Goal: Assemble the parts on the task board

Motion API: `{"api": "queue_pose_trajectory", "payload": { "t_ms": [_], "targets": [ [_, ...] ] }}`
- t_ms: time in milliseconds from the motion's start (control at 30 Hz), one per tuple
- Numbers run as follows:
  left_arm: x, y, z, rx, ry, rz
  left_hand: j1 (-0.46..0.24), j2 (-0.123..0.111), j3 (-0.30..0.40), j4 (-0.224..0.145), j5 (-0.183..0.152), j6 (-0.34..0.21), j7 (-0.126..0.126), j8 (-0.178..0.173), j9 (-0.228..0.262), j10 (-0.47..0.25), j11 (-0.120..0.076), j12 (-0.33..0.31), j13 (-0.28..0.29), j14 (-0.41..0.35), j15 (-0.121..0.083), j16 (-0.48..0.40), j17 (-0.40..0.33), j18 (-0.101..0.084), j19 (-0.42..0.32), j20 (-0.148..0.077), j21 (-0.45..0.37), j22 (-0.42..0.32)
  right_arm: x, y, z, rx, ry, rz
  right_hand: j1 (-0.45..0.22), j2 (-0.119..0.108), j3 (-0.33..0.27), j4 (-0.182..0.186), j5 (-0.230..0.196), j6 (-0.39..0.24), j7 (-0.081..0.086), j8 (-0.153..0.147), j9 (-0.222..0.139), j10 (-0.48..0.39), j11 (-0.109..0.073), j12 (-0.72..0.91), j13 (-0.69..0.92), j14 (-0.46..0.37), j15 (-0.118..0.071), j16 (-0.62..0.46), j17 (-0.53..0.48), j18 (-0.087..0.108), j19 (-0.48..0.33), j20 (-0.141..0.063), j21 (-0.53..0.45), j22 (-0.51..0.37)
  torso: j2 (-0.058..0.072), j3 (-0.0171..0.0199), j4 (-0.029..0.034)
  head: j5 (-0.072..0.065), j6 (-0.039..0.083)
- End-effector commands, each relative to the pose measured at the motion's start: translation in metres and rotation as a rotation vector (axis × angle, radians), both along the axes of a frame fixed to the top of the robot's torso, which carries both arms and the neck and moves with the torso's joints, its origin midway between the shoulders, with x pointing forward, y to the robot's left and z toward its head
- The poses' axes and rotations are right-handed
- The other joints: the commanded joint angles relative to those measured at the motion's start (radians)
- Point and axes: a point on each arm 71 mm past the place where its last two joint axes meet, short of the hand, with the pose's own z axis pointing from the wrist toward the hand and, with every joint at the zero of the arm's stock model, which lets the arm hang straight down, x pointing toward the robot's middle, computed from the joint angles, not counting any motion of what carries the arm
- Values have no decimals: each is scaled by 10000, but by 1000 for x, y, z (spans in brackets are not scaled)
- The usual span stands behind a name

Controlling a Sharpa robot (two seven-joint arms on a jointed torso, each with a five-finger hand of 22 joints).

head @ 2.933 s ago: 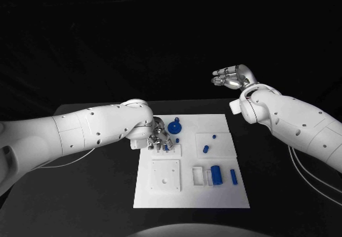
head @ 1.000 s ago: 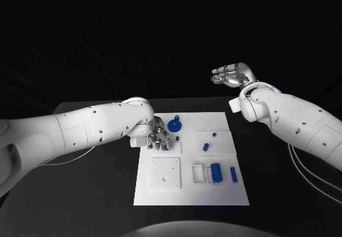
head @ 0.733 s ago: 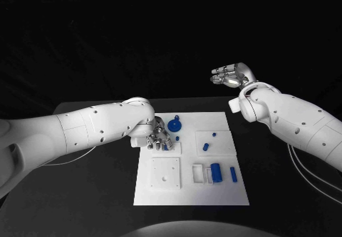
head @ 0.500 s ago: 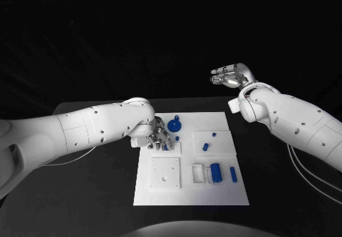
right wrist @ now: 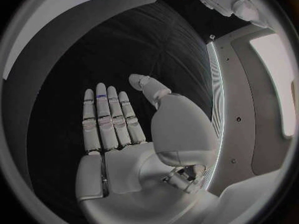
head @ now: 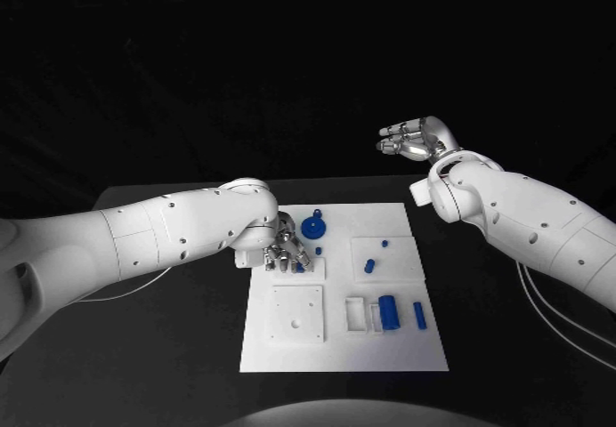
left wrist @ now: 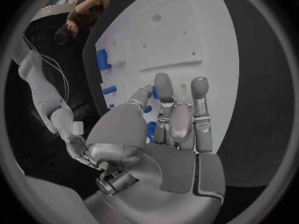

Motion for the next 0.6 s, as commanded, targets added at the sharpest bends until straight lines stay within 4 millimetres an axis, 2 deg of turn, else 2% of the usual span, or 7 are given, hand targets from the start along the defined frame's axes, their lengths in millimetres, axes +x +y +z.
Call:
{"api": "queue_pose_trajectory", "payload": {
  "t_ms": [33,167,233,600],
  "targets": [
    [-3,-2,-4,13,-64,-81,3,-186,-88,192,-265,249,-356,37,28,415,-153,-30,10,25,-68,-44,-20,35,18,-5,-57,156,-1,2,0,-80,-24,169,72,54,-92,-9,36,-116,-12,-66,-14,-102,-8,-45,-15,-111,19,-47,-15,38,-114,20,-50,-16,0,-2,-2,13,4],
    [-2,-1,-4,13,-124,-62,152,-304,-250,566,-597,276,-361,37,31,415,-155,-27,9,27,-76,-50,-24,18,33,-19,-79,158,-1,2,-1,-81,-16,164,80,63,-160,-15,49,-141,-8,-65,-14,-120,-1,-44,-15,-171,40,-49,-16,40,-250,41,-57,-23,0,-3,-2,11,14],
    [-2,-1,-4,17,-156,-47,255,-380,-296,768,-665,283,-360,38,33,415,-154,-26,8,28,-77,-49,-22,15,37,-21,-94,160,-1,2,-1,-82,-12,158,88,68,-192,-20,50,-161,-4,-67,-16,-128,3,-42,-15,-200,49,-47,-16,41,-316,53,-59,-25,-2,-5,-3,12,23],
    [-2,6,-4,49,-288,50,363,-722,-281,1377,-1021,341,-363,41,59,415,-158,-16,3,28,-84,-42,-6,34,43,-6,-96,168,-1,1,-2,-91,6,129,104,94,-284,-39,53,-199,0,-67,-17,-145,11,-41,-15,-289,81,-46,-16,51,-522,89,-67,-34,-3,-2,2,9,46]
  ]
}}
